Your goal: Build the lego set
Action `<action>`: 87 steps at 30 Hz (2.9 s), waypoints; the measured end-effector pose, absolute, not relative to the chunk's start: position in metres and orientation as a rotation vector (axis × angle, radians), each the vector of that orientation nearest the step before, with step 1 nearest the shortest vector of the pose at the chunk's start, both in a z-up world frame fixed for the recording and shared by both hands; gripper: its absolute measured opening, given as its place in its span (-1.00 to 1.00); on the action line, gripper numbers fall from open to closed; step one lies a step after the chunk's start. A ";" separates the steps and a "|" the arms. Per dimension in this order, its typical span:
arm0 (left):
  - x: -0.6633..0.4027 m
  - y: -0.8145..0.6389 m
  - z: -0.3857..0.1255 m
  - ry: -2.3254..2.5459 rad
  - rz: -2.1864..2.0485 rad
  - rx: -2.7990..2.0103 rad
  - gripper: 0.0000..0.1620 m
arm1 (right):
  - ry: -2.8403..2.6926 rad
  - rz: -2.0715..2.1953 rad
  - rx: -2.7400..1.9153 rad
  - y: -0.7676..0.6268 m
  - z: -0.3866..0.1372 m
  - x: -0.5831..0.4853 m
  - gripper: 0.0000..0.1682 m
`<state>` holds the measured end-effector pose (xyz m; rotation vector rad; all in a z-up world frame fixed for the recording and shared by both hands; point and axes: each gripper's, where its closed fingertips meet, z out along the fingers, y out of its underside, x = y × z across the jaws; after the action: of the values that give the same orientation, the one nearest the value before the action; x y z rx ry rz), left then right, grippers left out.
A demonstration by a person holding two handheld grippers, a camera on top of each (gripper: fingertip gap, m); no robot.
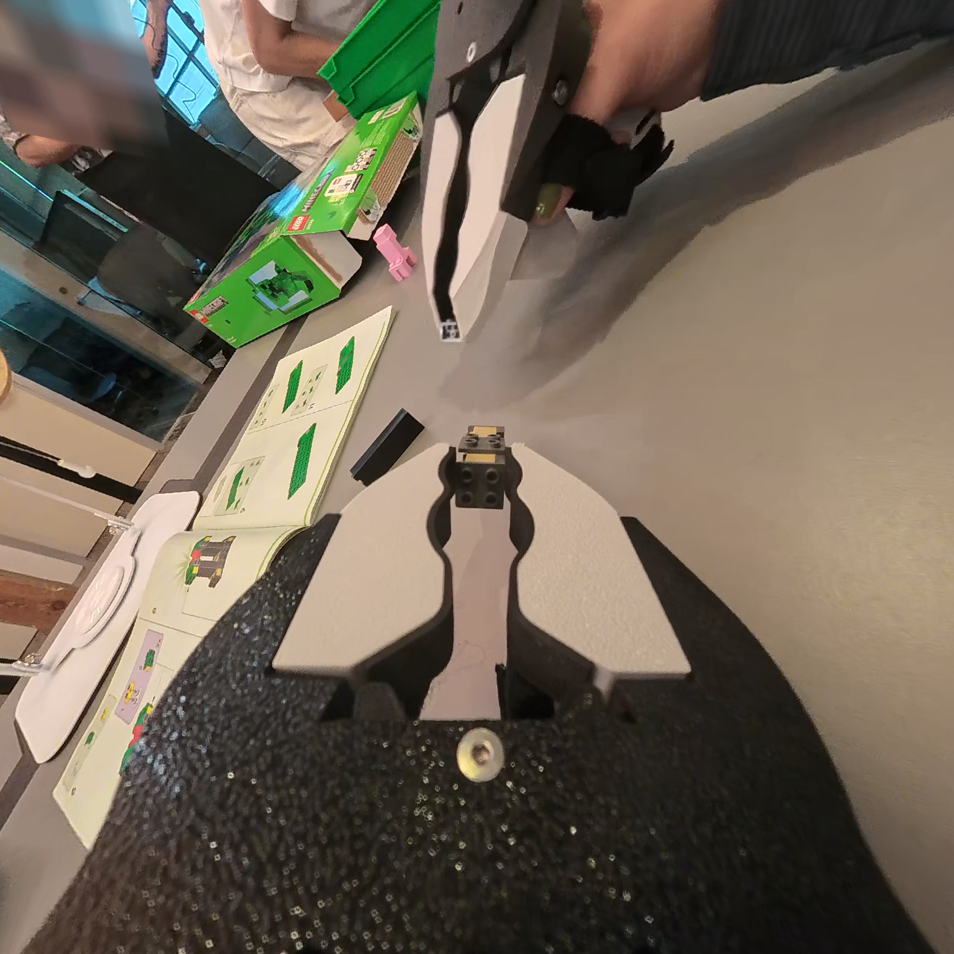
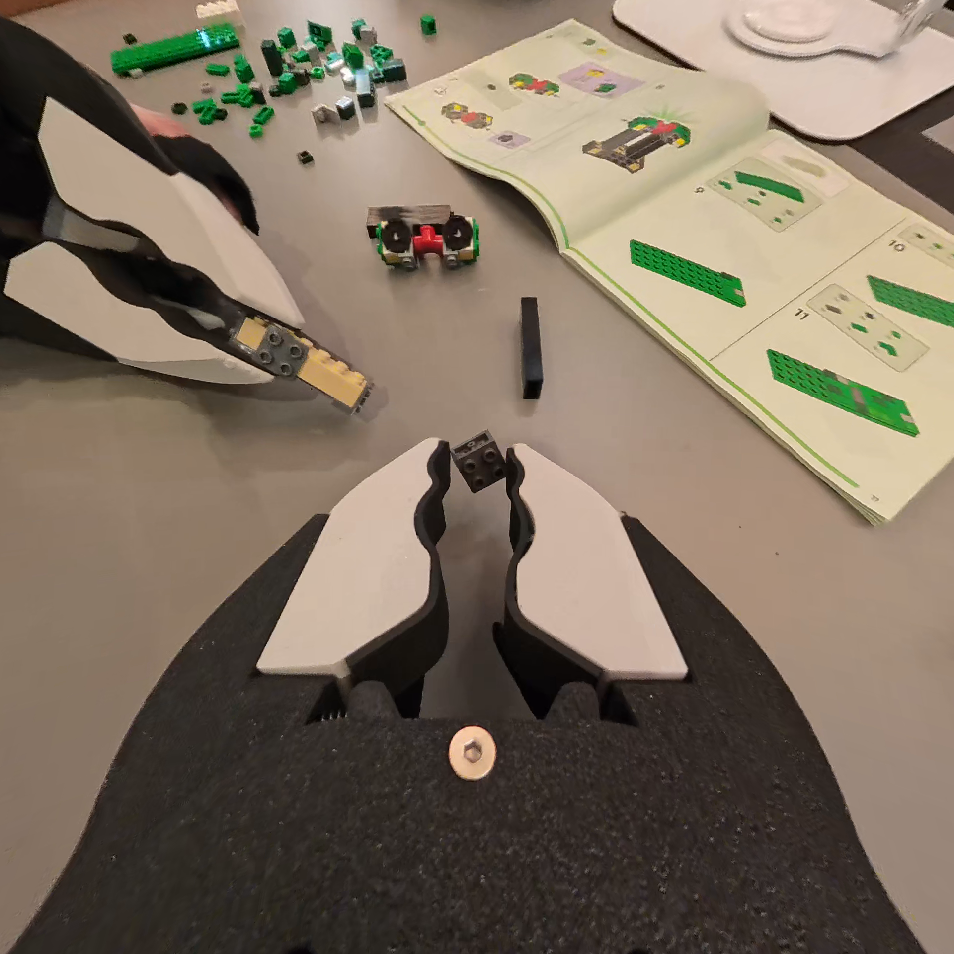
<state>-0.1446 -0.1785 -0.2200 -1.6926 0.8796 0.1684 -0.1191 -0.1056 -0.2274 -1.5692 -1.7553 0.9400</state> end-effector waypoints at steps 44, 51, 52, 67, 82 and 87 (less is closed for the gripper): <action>-0.144 -0.179 -0.215 0.856 0.124 -1.663 -0.79 | -1.545 1.092 -1.228 -0.097 -0.194 -0.109 -0.67; -0.141 -0.180 -0.216 0.876 0.110 -1.659 -0.79 | -1.694 1.404 -1.103 -0.147 -0.185 -0.105 -0.72; -0.140 -0.180 -0.215 0.878 0.103 -1.656 -0.79 | -1.725 1.425 -1.077 -0.158 -0.186 -0.109 -0.70; -0.117 -0.194 -0.211 0.969 -0.054 -1.581 -0.79 | -1.958 0.992 -0.788 -0.193 -0.218 -0.121 -0.79; -0.120 -0.190 -0.215 0.930 -0.084 -1.657 -0.48 | -1.964 0.931 -0.744 -0.194 -0.221 -0.121 -0.86; -0.119 -0.191 -0.217 0.942 -0.103 -1.675 -0.69 | -1.980 0.915 -0.730 -0.196 -0.224 -0.121 -0.90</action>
<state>-0.1194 -0.1912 -0.2171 -1.6751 0.9424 -0.1029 -0.1211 -0.1957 -0.2237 -0.7299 -1.9803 0.9153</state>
